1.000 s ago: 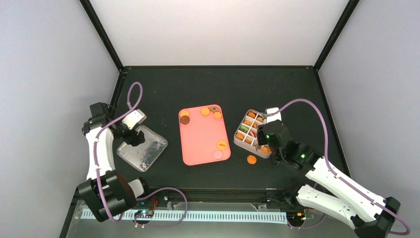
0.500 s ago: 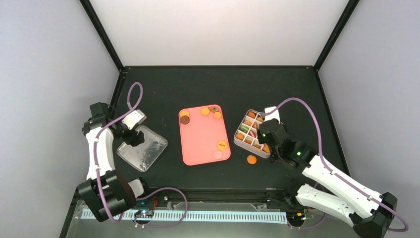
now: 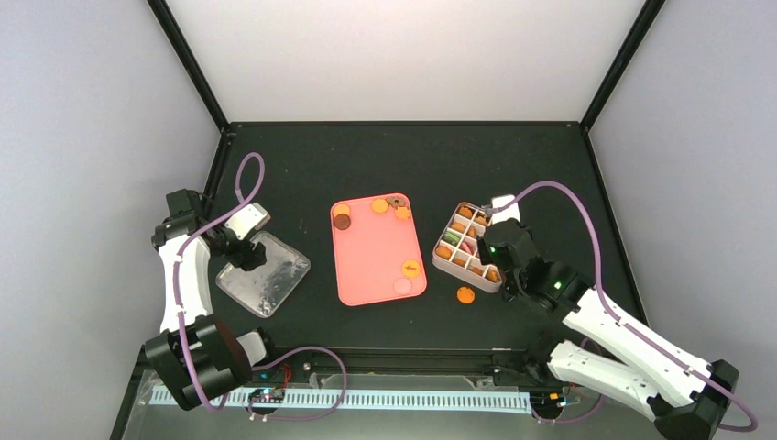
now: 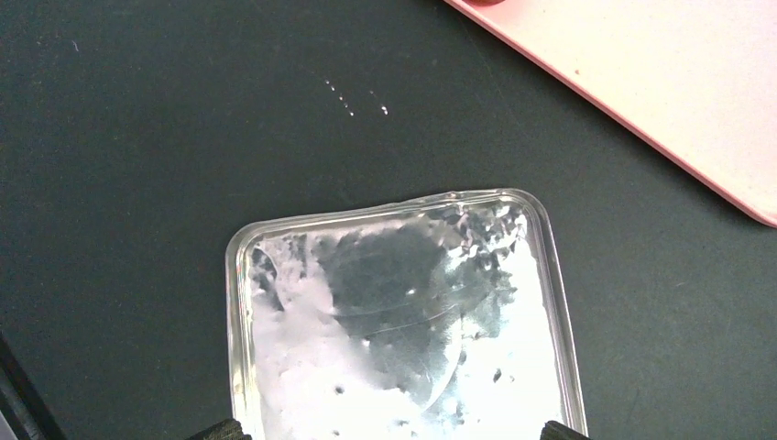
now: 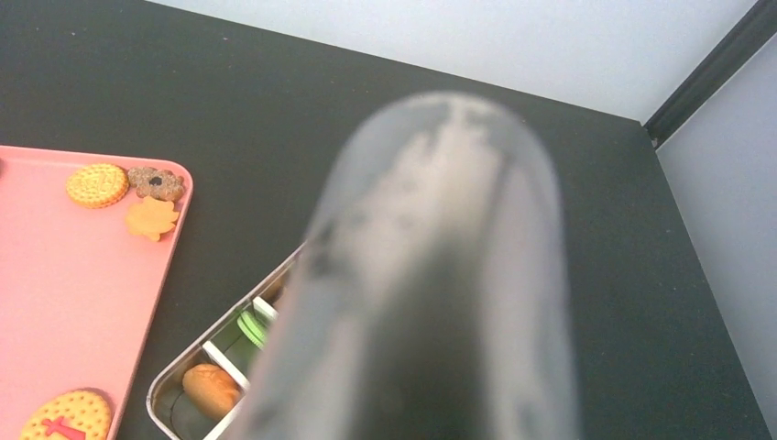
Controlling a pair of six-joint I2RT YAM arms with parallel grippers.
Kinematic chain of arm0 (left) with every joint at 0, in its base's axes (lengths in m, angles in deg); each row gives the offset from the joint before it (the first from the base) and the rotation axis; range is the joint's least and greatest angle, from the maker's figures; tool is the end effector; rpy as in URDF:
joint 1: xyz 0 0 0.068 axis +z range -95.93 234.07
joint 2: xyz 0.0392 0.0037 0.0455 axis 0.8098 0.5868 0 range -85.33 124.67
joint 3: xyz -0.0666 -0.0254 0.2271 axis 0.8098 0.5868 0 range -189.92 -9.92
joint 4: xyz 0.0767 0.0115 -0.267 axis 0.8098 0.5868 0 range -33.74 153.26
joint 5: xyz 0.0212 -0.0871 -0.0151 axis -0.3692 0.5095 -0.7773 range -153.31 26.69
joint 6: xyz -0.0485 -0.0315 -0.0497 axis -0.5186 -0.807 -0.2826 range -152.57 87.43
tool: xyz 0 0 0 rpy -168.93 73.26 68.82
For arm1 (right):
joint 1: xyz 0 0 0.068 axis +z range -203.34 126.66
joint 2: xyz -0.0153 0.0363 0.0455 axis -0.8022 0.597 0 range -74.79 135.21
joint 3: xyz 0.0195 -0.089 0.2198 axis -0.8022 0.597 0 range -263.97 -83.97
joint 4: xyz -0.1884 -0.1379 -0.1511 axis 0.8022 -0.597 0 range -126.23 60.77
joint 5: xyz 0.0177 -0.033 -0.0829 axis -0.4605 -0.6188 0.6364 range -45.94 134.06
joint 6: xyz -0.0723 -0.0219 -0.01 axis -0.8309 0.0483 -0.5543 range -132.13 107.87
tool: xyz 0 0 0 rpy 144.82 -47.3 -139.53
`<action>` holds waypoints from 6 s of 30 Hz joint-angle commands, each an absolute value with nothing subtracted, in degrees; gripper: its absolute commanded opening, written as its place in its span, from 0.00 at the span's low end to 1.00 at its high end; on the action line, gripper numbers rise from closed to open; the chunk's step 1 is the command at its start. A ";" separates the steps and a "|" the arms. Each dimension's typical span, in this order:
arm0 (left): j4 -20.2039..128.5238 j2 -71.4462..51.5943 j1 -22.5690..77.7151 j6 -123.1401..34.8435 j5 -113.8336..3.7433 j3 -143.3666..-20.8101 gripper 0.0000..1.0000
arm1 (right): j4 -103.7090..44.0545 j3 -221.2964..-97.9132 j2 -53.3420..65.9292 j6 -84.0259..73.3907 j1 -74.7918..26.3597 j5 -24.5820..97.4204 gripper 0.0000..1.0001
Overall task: Pack the cookies
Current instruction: Adjust the fake cookies in the empty pocket of the box, then place the clamp on the plate, then pick up the box lid from the center of the board, then pass from the left arm to the right
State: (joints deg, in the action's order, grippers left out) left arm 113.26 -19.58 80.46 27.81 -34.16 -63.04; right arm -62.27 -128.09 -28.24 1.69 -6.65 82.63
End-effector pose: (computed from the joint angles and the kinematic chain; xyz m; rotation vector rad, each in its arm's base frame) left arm 0.2301 0.0790 0.2001 0.8544 2.3902 -0.1662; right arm 0.1868 0.1397 0.2554 -0.2211 2.0307 -0.0853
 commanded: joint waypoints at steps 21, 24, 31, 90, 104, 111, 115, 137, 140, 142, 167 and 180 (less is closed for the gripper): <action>113.61 -22.61 80.45 33.57 -38.36 -58.46 0.87 | -61.66 -134.95 -26.34 1.95 -7.97 87.46 0.40; 114.62 -22.09 80.44 34.19 -36.95 -58.84 0.87 | -63.31 -133.67 -27.07 3.03 -9.26 86.95 0.40; 115.09 -21.61 80.44 34.15 -36.63 -58.96 0.87 | -62.30 -132.56 -25.50 3.29 -10.91 85.15 0.40; 111.69 -22.75 75.14 37.73 -36.30 -48.09 0.85 | -55.85 -157.02 16.79 16.20 -4.50 52.68 0.22; 95.84 -18.31 65.32 32.74 -43.66 -38.26 0.77 | -49.78 -159.79 32.59 33.75 -8.45 43.84 0.35; 92.82 -15.03 62.71 29.59 -46.30 -39.20 0.68 | -48.21 -158.50 31.25 33.87 -8.84 42.63 0.56; 92.51 -14.01 61.90 29.74 -46.51 -39.65 0.65 | -47.57 -157.23 27.80 33.17 -8.81 43.50 0.63; 95.55 -12.38 58.82 26.47 -50.08 -42.62 0.01 | -43.34 -143.10 -1.96 20.02 -8.80 47.44 0.77; 101.30 -18.13 58.75 27.08 -49.29 -45.16 0.02 | -43.28 -142.37 -3.75 17.49 -8.83 47.48 0.76; 106.57 -21.22 58.81 28.15 -48.03 -48.00 0.02 | -42.18 -141.24 -5.10 15.54 -8.81 46.86 0.76; 145.06 -31.06 48.94 37.76 -21.34 -74.25 0.02 | -18.52 -125.82 -9.28 -42.79 18.04 46.59 0.86; 145.12 -31.52 39.92 34.61 -20.75 -74.08 0.02 | -14.00 -129.87 -0.88 -51.39 22.19 50.91 0.86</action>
State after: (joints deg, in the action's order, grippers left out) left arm 143.72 -30.59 41.82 34.83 -22.99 -72.48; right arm -17.61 -127.63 -2.30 -47.99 21.75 49.14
